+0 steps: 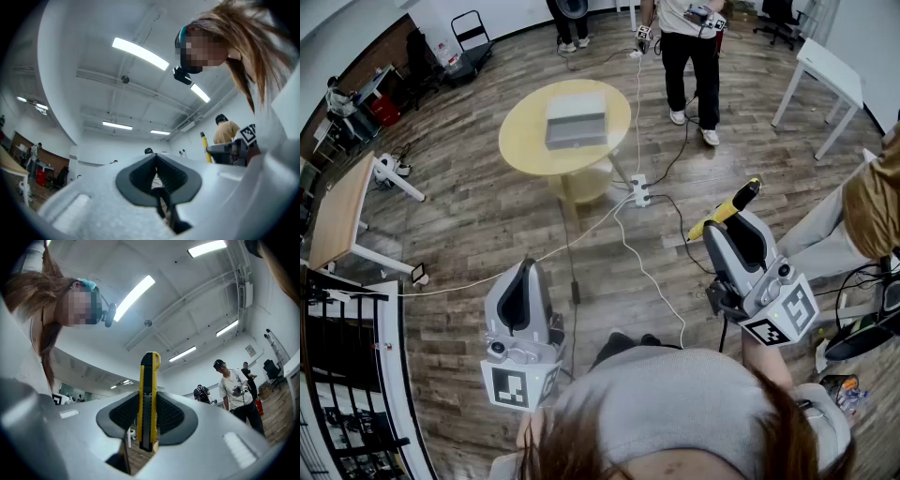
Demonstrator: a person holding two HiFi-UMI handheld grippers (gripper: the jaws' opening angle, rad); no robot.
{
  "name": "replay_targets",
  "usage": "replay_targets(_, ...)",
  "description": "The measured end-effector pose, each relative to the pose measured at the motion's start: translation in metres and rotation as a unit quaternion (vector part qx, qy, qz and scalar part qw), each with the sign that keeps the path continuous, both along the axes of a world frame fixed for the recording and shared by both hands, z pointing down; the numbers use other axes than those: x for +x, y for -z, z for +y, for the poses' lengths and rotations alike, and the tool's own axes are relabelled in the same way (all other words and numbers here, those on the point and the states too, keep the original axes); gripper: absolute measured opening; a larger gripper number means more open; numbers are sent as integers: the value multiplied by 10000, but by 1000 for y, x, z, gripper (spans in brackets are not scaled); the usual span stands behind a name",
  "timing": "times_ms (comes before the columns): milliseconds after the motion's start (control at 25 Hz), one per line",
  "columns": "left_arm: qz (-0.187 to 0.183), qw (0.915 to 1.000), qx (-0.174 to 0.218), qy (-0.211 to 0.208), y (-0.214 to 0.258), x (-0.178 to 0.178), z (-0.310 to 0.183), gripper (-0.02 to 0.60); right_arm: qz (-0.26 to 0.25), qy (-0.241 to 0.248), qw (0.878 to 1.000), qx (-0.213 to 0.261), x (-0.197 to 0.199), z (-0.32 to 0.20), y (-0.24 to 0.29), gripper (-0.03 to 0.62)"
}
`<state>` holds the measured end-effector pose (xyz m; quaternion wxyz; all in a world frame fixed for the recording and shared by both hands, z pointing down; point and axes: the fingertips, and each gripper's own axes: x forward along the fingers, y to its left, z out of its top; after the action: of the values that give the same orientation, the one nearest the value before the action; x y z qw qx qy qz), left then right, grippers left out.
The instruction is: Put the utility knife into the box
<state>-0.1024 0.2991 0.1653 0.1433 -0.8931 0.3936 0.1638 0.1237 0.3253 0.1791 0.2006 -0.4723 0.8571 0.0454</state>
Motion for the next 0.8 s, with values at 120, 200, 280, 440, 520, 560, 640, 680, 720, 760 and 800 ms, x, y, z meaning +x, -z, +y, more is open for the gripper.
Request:
replay_targets(120, 40, 10000, 36, 0, 3, -4, 0, 3, -16, 30, 10000, -31, -5, 0, 0, 120)
replay_targets(200, 48, 10000, 34, -2, 3, -5, -1, 3, -13, 43, 10000, -33, -7, -1, 0, 120)
replay_targets(280, 19, 10000, 0, -14, 2, -5, -2, 4, -20, 52, 10000, -18, -8, -2, 1, 120)
replay_targets(440, -13, 10000, 55, 30, 3, -5, -3, 3, -38, 92, 9999, -14, -10, -5, 1, 120)
replay_targets(520, -40, 10000, 38, 61, 2, -5, -3, 3, -27, 133, 9999, -31, -11, -6, 1, 120)
replay_targets(560, -31, 10000, 12, 63, 2, -5, -2, 4, -17, 152, 9999, -39, -11, -6, 0, 120)
replay_targets(640, -63, 9999, -27, 101, -1, -5, -1, 3, -2, 179, 9998, -38, -9, -5, 1, 120)
replay_targets(680, -78, 9999, -31, 119, -2, -5, -1, 3, -2, 187, 9998, -33, -8, -5, 2, 120)
replay_targets(720, -63, 9999, -26, 117, -1, -3, 0, 3, -5, 195, 9998, -29, -6, -4, 2, 120)
replay_targets(760, -38, 9999, -20, 109, 0, -1, 1, 3, -3, 209, 9998, -30, -5, -4, 2, 120)
replay_targets(800, -26, 9999, -20, 112, 1, 0, 1, 3, 10, 231, 9997, -33, -3, -3, 2, 120)
